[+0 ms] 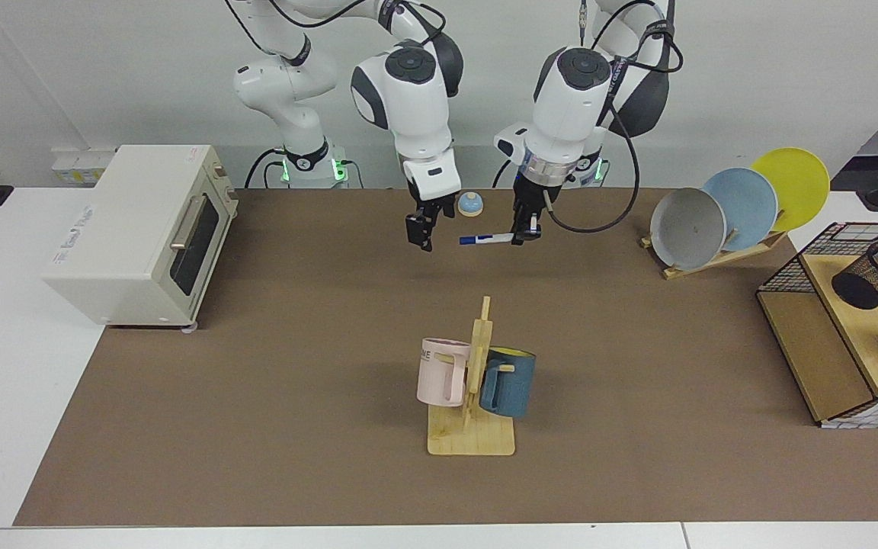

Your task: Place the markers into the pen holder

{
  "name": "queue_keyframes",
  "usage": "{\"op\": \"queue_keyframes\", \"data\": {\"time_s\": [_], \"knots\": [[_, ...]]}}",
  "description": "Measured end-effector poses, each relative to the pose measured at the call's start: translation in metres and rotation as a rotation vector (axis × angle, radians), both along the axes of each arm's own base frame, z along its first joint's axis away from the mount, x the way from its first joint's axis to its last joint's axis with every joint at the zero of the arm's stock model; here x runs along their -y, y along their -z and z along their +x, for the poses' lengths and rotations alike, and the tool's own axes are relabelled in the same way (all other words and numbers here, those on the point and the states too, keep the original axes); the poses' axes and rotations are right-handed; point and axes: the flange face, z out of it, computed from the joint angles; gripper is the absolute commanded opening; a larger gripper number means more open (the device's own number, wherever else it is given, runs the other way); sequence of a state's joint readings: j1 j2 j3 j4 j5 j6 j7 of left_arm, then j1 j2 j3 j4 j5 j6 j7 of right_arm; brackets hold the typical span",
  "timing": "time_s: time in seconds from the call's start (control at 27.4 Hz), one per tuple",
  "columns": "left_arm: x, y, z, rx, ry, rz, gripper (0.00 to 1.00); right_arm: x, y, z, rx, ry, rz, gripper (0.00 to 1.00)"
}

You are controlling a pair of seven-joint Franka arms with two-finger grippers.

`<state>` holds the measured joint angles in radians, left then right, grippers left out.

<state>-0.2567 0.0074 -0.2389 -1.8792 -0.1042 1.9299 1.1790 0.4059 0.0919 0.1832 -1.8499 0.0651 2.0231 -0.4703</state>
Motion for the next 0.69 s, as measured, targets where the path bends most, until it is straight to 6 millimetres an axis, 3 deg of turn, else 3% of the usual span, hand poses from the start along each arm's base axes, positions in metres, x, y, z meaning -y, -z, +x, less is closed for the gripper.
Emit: {"op": "queue_keyframes", "data": {"time_s": [0.36,0.69], "knots": [[-0.017,0.001,0.009,0.029,-0.081,0.071,0.00,0.095,0.014,0.049,-0.053,0.263,-0.020,1.00],[-0.049,0.002,0.022,0.045,-0.142,0.142,0.00,0.163,-0.002,0.065,-0.080,0.554,-0.026,1.00]]}}
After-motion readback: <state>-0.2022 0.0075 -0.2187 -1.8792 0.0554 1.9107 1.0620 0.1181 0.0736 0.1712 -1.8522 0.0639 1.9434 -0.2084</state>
